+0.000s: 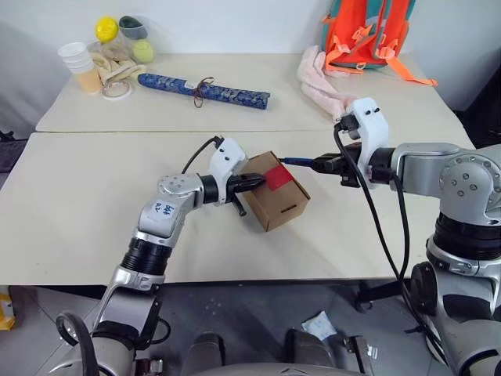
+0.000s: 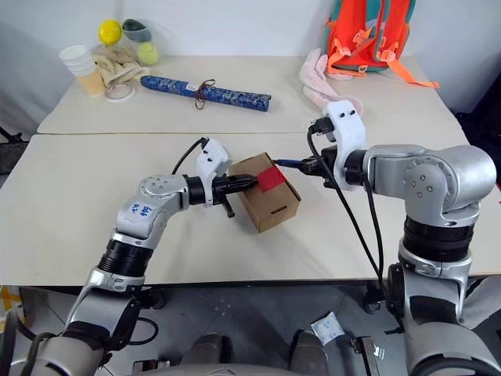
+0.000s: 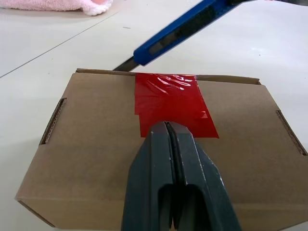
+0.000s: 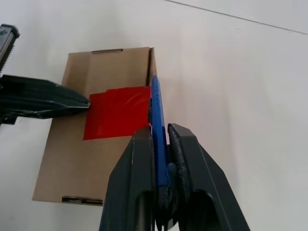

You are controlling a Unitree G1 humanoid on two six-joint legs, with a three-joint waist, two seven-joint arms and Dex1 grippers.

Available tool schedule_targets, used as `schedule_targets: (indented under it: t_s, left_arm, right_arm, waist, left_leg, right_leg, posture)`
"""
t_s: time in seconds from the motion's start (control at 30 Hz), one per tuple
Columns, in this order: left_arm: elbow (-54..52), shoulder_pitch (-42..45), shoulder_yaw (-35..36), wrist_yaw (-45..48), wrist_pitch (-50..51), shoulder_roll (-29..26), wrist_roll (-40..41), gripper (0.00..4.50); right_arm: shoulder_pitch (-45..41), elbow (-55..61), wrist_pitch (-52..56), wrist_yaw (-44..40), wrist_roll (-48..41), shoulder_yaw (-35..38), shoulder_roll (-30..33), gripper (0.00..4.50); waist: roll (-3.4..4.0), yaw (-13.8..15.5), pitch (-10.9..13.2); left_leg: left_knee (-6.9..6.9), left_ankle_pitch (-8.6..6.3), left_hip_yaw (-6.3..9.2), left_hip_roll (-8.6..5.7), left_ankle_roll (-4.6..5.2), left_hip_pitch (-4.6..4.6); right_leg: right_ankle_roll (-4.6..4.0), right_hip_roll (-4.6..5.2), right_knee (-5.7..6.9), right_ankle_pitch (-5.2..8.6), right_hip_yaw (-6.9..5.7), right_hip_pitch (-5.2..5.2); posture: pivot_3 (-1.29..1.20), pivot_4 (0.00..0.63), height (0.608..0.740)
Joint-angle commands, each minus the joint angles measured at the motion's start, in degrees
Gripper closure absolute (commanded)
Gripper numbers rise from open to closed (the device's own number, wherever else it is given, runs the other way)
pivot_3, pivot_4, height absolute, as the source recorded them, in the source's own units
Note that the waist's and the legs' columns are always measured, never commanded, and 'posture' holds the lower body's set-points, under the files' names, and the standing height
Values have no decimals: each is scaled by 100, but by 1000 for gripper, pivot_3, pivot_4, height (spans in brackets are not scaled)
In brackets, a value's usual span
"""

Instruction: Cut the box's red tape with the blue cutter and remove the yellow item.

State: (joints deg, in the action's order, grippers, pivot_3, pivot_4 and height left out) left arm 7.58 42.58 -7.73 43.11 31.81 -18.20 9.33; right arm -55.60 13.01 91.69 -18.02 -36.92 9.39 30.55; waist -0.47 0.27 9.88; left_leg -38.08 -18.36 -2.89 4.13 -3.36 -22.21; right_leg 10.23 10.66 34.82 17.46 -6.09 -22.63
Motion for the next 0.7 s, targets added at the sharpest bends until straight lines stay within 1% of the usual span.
schedule_targets:
  t_s: [0.03,0.27,0.7]
  left_arm:
    - [156,-169,-130,-8,204,-47,-41,4500]
    - [180,-163,-149,-7,220,-35,-48,4500]
    - [170,-149,-147,4,241,-66,-50,4500]
  right_arm:
    - [-253,137,-60,-90,-14,155,1,4355]
    - [-283,240,64,-72,-10,214,-97,4355]
    - [122,400,81,-49,-67,163,-109,4355]
  waist:
    - [0,-5,0]
    - [1,-12,-1]
    - [1,-18,-1]
  left_leg:
    - [0,0,1,0,0,1]
    - [-1,0,1,0,0,2]
    - [-1,0,1,0,0,3]
  right_leg:
    - [0,0,2,0,0,0]
    - [0,0,2,0,0,2]
    - [0,0,2,0,0,3]
  posture:
    - [0,150,740]
    - [0,150,740]
    - [0,150,740]
